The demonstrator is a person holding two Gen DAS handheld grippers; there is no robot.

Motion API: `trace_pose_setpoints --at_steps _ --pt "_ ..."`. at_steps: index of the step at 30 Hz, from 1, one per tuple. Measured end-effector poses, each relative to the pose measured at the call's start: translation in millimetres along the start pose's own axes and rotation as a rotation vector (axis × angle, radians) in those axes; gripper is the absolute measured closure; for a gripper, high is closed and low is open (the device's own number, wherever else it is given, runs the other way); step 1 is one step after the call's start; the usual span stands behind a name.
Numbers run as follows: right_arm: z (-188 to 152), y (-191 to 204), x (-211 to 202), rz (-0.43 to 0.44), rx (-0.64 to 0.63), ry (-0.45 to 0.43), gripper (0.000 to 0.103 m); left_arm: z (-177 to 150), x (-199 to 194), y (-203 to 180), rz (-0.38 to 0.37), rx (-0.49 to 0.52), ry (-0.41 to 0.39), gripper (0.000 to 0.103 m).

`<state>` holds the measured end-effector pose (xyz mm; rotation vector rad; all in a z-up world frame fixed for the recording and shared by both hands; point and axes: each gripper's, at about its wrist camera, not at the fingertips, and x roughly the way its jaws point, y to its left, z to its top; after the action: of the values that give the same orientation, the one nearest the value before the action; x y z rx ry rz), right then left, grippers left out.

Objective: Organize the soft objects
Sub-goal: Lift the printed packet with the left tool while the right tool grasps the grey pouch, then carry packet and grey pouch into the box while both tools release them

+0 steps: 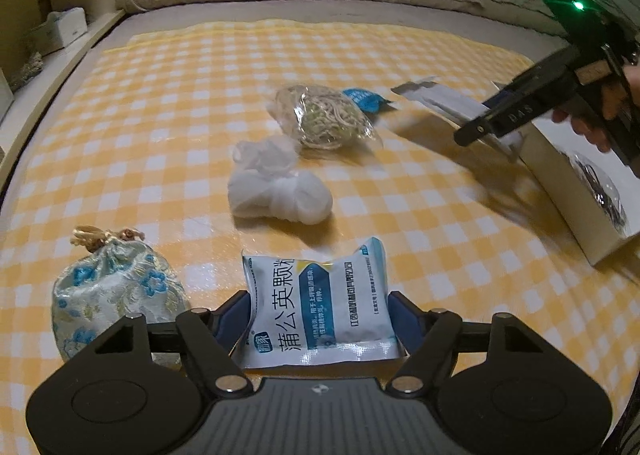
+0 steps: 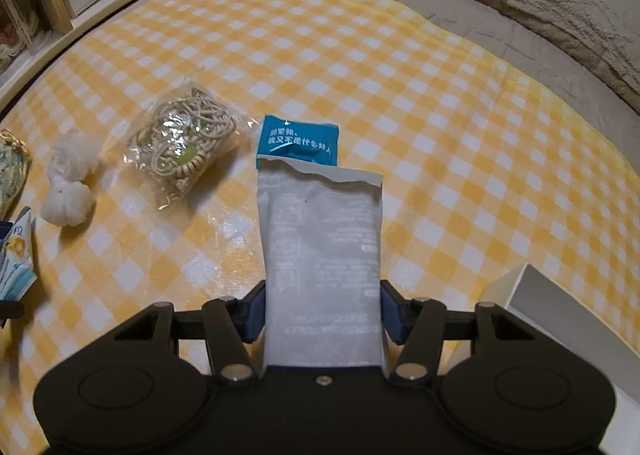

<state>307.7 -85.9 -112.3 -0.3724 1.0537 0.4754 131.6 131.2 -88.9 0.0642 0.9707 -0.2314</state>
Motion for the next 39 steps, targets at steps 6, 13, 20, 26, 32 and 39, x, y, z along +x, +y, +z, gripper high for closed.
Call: trace_pose_setpoints --at_steps 6,13,20,26,32,39 --pt "-5 4 -24 -0.004 0.008 -0.054 0.046 12 -17 -3 0.031 -0.032 -0.060 0.029" --pt "-12 3 -63 -0.011 0.050 -0.152 0.046 35 -37 -18 0.053 -0.071 -0.155 0.029" --pt "-24 -6 -96 -0.031 0.104 -0.226 0.046 57 -47 -41 0.049 -0.089 -0.230 0.029" --pt "-44 -24 -127 -0.087 0.141 -0.288 0.046 72 -49 -66 0.031 -0.094 -0.266 0.029" --pt "-72 -49 -154 -0.141 0.216 -0.340 0.047 85 -45 -94 0.007 -0.091 -0.289 0.029" --pt "-108 -78 -176 -0.194 0.297 -0.353 0.047 99 -38 -132 -0.035 -0.082 -0.304 0.029"
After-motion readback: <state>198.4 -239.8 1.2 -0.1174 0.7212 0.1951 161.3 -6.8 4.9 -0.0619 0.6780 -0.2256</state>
